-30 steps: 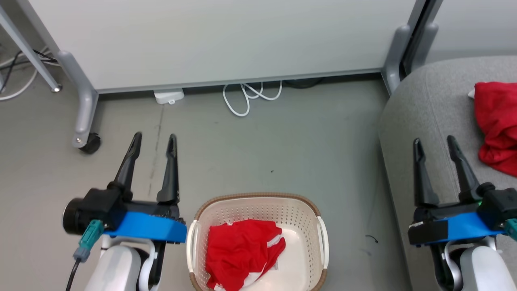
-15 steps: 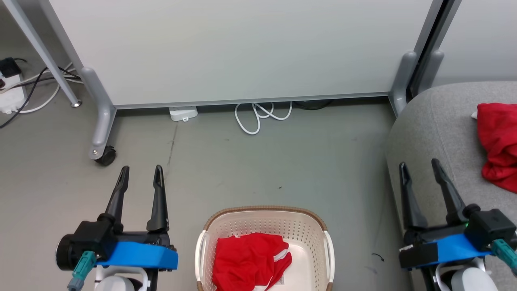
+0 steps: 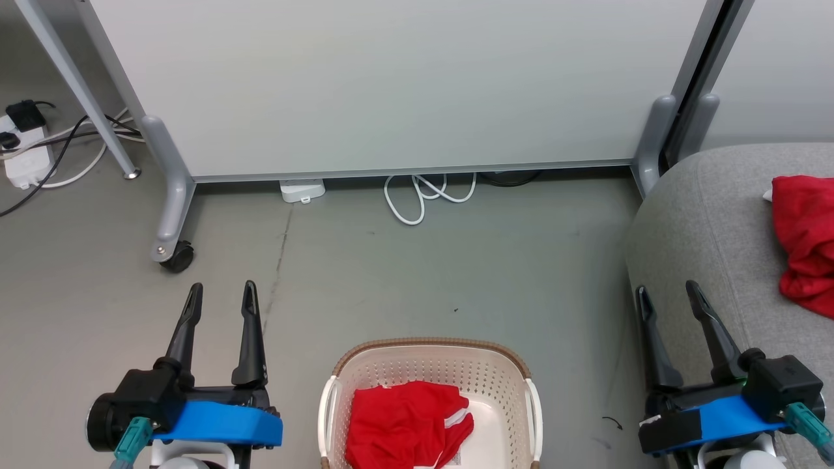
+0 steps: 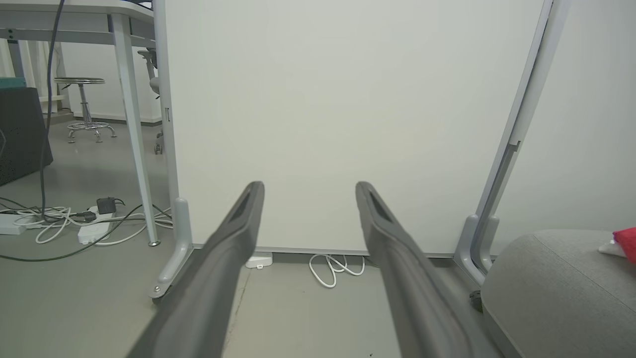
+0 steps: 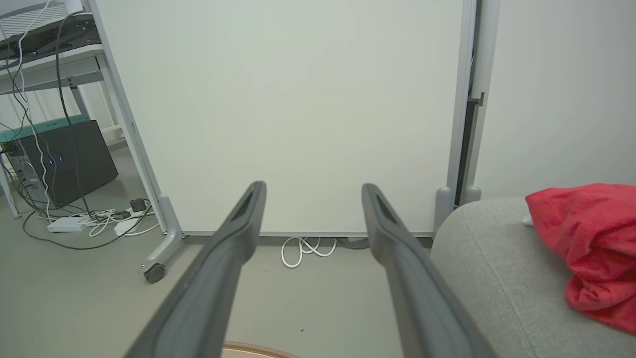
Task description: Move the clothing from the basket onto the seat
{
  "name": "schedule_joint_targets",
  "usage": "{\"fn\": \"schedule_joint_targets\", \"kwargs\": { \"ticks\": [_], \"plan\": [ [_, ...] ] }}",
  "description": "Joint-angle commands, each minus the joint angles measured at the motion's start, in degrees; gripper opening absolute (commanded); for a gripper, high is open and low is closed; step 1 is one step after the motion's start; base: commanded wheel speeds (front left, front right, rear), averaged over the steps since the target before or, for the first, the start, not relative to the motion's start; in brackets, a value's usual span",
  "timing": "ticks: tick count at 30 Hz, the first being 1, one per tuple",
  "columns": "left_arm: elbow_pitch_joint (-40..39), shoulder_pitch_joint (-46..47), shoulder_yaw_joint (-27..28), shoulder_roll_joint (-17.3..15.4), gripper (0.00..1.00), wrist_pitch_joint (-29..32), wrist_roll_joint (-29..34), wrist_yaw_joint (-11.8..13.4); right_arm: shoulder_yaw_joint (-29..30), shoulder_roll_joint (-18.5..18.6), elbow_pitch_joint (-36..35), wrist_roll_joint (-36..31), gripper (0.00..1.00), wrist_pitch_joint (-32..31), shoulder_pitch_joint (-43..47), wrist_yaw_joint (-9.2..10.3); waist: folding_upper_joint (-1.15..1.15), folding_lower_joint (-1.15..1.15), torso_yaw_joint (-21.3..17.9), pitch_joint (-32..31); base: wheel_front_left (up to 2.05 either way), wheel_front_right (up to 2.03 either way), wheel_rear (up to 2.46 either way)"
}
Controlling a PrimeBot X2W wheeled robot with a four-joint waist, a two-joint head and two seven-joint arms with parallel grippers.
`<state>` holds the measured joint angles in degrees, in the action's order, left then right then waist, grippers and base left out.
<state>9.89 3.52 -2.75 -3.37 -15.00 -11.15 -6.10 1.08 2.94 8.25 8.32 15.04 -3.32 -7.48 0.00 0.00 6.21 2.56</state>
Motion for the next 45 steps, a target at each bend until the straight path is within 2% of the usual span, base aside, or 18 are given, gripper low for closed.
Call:
{"fn": "schedule_joint_targets", "kwargs": {
  "ticks": [1, 14, 22, 25, 33, 38, 45],
  "plan": [
    [0.1, -0.4, 0.2, 0.0, 1.00, -0.3, 0.3, -0.2, 0.1, -0.1, 0.2, 0.3, 1.00, 0.2, 0.7, -0.03, 0.00, 0.00, 0.0, 0.0, 0.00, 0.00, 0.00],
    [0.5, -0.2, 1.1, 0.4, 1.00, -0.3, 1.2, -0.9, -0.3, -0.1, 0.9, 0.6, 1.00, 0.2, 0.3, -0.03, 0.00, 0.00, -0.4, -0.2, 0.00, 0.00, 0.00],
    [3.8, 4.0, -1.7, 0.0, 1.00, -0.3, 1.9, -1.3, -0.5, -0.1, 0.8, 0.4, 1.00, 0.2, -0.9, -0.03, 0.00, 0.00, -1.0, 0.6, 0.00, 0.00, 0.00],
    [5.9, 6.5, -3.9, -0.8, 1.00, -0.3, 2.1, -1.5, -0.7, -0.1, 0.6, 0.0, 1.00, 0.2, -1.7, -0.03, 0.00, 0.00, -1.5, 1.5, 0.00, 0.00, 0.00],
    [14.1, 14.8, -14.8, -4.0, 1.00, -0.2, -0.9, -1.5, -1.5, -0.1, -0.4, -1.6, 1.00, 0.2, -4.8, -0.03, 0.00, 0.00, -3.7, 5.9, 0.00, 0.00, 0.00],
    [20.4, 20.6, -22.1, -5.6, 1.00, -0.2, -2.8, -1.4, -2.3, -0.1, -1.2, -2.5, 1.00, 0.2, -7.9, -0.03, 0.00, 0.00, -5.7, 10.1, 0.00, 0.00, 0.00],
    [27.7, 27.3, -29.6, -6.8, 1.00, -0.2, -5.0, -1.4, -2.1, -0.1, -2.6, -4.0, 1.00, 0.2, -12.6, -0.03, 0.00, 0.00, -8.1, 17.2, 0.00, 0.00, 0.00]
  ]
}}
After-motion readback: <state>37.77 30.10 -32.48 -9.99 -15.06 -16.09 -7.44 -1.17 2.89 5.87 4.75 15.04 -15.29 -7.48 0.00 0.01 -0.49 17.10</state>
